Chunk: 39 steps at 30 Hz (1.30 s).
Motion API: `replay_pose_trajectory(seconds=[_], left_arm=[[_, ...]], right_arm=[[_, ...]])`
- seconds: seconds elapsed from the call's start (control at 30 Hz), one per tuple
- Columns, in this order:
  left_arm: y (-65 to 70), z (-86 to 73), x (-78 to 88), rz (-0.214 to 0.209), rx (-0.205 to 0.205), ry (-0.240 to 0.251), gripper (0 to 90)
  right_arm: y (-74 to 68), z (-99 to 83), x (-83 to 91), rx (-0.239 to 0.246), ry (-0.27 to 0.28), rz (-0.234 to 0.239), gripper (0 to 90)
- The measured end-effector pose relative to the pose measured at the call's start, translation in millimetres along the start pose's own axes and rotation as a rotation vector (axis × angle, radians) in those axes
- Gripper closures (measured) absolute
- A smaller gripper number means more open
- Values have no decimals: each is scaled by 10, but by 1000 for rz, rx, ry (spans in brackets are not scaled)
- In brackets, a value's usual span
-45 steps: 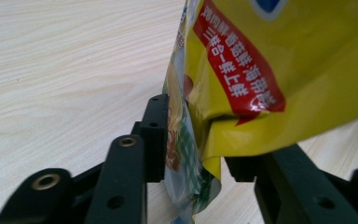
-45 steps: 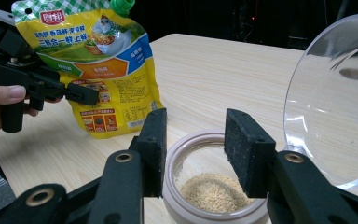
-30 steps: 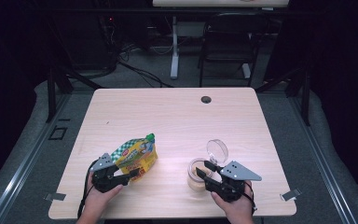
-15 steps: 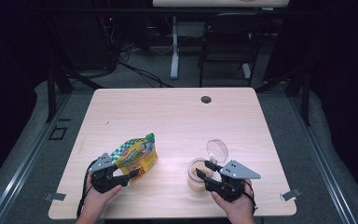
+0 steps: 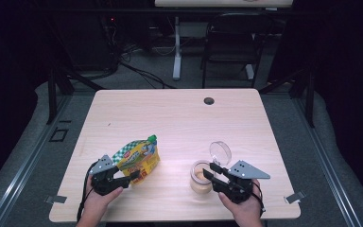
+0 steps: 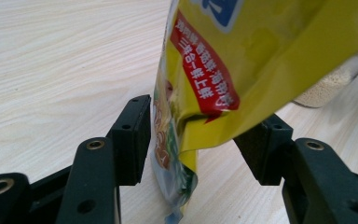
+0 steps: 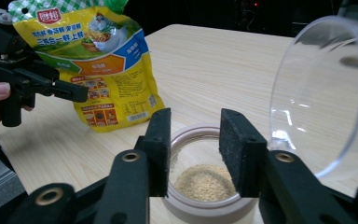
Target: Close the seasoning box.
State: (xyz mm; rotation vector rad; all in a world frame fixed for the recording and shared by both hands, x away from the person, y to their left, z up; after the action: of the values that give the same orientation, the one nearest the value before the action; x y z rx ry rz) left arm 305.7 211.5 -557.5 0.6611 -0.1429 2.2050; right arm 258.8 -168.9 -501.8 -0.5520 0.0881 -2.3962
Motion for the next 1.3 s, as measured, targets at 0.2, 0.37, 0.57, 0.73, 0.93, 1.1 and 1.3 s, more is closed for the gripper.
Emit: replay_pose_trajectory(seconds=[0.2,0.37,0.57,0.73,0.93,1.1,1.3], left_arm=[[22,6,-12,1,-8,7,480],[16,7,1,4,-8,0,481],[15,8,-1,5,-9,1,483],[16,7,-8,7,-8,2,483],[14,12,-1,5,-4,6,484],[14,11,-5,5,-8,5,483],[16,10,-6,6,-9,5,483]], right_arm=[[53,53,87,11,-10,-31,772],[107,81,145,16,-21,-54,876],[177,112,217,6,-21,-73,900],[219,129,255,-8,-22,-78,900],[267,139,302,-12,-29,-95,900],[341,152,366,-46,-11,-115,900],[425,153,410,-73,-1,-152,900]])
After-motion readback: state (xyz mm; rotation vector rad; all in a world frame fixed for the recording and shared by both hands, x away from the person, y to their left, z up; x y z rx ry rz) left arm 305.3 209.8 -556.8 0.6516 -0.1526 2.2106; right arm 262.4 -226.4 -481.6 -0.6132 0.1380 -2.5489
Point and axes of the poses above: each handheld gripper's, and its own axes: x roughly backward along the jaws, z roughly out of its top, y roughly to its right, the point moved 2 cm from there along -x, roughly forward along the jaws, and after that the axes turned 4 degrees about -x, right-handed, at the moved point
